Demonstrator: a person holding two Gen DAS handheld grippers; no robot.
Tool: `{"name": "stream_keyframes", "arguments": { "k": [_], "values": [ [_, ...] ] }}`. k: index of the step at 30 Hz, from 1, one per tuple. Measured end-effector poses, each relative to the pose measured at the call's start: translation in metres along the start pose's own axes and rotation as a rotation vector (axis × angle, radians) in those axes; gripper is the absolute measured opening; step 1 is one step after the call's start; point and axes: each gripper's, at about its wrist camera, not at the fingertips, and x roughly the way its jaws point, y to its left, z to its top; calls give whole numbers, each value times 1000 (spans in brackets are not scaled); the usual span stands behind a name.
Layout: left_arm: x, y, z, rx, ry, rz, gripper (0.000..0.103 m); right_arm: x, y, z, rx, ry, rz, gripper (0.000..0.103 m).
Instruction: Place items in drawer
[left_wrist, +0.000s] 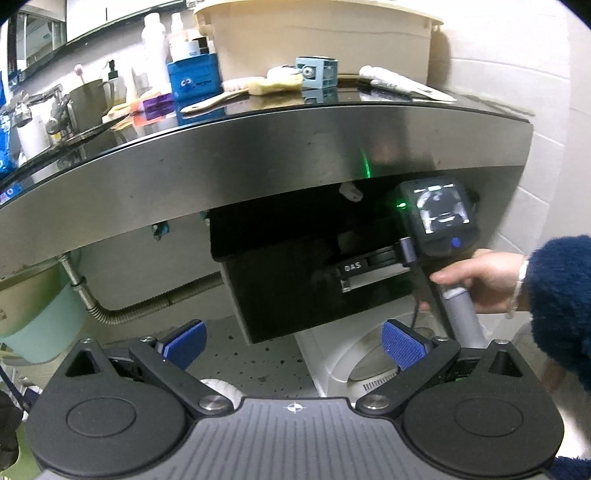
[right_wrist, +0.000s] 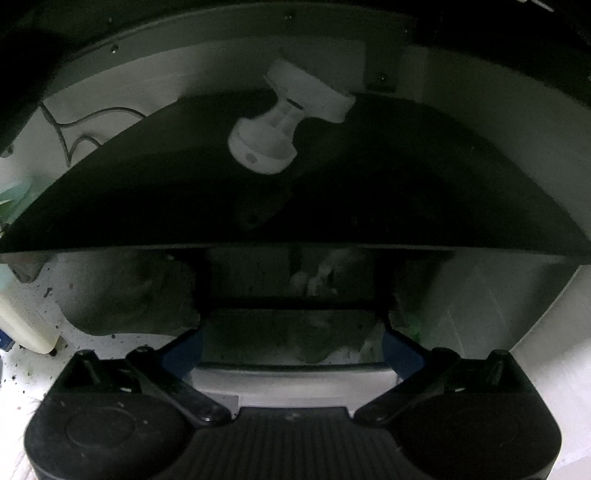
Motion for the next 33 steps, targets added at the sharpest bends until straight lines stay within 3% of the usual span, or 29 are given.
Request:
{"name": "stream_keyframes", "arguments": {
  "k": [4, 10, 33],
  "values": [
    [3, 2, 1, -11, 13, -5, 102, -14, 0, -2, -2, 37, 32, 103],
    [1, 2, 4, 0, -3, -1, 102, -57, 3, -7, -31, 2, 3, 103],
    [-11, 26, 32, -100, 9, -23, 102, -230, -31, -13, 104, -36, -73, 102]
  ]
}}
